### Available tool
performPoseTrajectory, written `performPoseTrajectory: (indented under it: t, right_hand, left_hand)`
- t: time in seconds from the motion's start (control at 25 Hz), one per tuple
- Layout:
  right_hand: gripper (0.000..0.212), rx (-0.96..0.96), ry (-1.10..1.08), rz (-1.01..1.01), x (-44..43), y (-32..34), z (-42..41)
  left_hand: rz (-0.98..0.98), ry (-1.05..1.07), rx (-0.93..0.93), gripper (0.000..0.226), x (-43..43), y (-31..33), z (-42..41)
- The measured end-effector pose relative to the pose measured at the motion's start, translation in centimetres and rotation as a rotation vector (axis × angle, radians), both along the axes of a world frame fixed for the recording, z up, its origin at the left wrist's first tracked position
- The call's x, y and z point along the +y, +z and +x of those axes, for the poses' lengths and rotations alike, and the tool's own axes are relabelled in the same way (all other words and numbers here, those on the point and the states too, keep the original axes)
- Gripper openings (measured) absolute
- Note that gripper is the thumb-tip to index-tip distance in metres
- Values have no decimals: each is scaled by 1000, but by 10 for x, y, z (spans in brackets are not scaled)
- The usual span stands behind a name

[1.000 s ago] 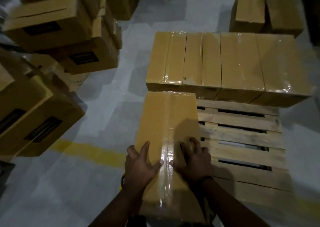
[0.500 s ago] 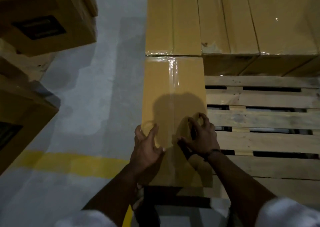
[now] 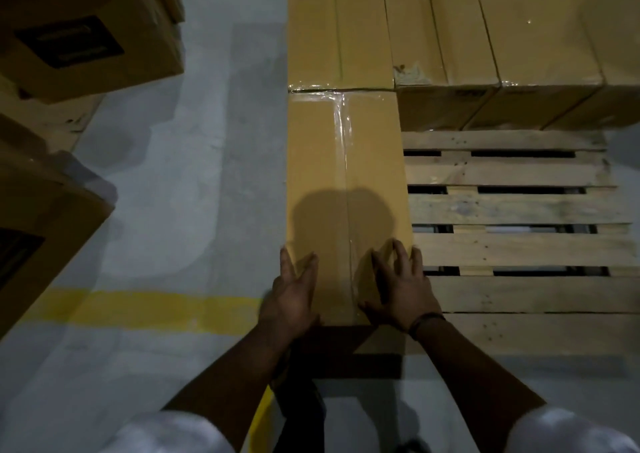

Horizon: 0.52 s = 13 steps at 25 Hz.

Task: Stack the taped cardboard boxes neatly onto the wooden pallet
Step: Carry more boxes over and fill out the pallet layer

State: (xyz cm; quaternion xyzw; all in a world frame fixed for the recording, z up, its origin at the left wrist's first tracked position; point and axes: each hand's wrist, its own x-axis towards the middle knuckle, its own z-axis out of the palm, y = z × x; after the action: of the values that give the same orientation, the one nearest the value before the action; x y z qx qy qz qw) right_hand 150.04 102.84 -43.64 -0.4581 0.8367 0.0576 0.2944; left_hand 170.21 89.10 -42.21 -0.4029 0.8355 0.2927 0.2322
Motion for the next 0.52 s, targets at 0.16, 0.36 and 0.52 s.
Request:
performPoseTrajectory:
  t: [0.16,0.36,0.52]
  right_hand:
    - [97,-5,71,-18,39,0,16]
    - [80,56,164,-58,59,-8,24]
    - [73,77,188,-76,66,-10,23]
  left_hand:
    - [-3,61,64,106,34,3,23]
    - [-79,140,186,92,55,-4,29]
    - [-114,134,182,91,59,-7,28]
